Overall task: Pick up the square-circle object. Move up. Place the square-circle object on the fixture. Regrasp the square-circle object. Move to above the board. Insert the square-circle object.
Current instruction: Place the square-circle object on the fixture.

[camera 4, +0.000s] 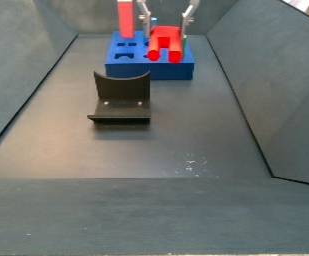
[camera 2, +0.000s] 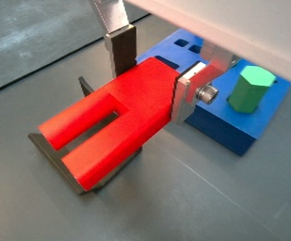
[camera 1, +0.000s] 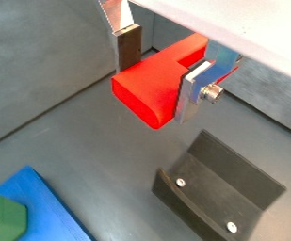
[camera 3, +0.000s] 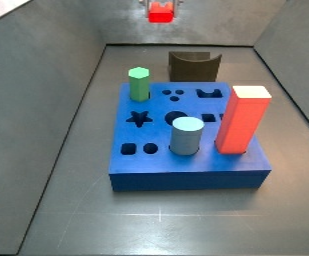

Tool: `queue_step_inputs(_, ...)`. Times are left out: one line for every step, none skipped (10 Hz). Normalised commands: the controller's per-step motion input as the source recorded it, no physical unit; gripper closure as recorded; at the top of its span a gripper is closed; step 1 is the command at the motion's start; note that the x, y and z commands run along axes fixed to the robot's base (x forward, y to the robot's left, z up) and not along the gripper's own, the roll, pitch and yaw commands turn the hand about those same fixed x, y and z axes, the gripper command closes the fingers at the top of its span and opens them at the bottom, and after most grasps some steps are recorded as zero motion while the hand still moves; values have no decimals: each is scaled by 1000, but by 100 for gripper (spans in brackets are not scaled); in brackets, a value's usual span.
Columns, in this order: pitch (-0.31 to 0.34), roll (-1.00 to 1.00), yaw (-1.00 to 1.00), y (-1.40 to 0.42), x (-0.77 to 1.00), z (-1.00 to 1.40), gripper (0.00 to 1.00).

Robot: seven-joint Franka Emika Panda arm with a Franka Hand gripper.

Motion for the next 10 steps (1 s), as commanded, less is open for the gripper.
queue_step_inputs(152, -71, 36, -41, 1000, -37, 100)
queue_step_inputs(157, -70, 32, -37, 1000, -32, 100)
queue_step_inputs(2, -1000, 47, 205, 1000, 280, 100)
queue_step_inputs(7, -1000, 41, 235, 1000, 316, 100)
queue_step_inputs(20, -1000, 23, 218, 950, 236, 100)
queue_step_inputs(34, -1000, 16, 120, 832, 84, 100)
queue_step_inputs(47, -1000, 10, 86, 759, 42, 100)
queue_step_inputs(71, -1000, -1, 65, 654, 31, 100)
queue_step_inputs(80, -1000, -7, 60, 600, 16, 100)
queue_step_inputs(101, -1000, -30, 48, 467, -7, 100)
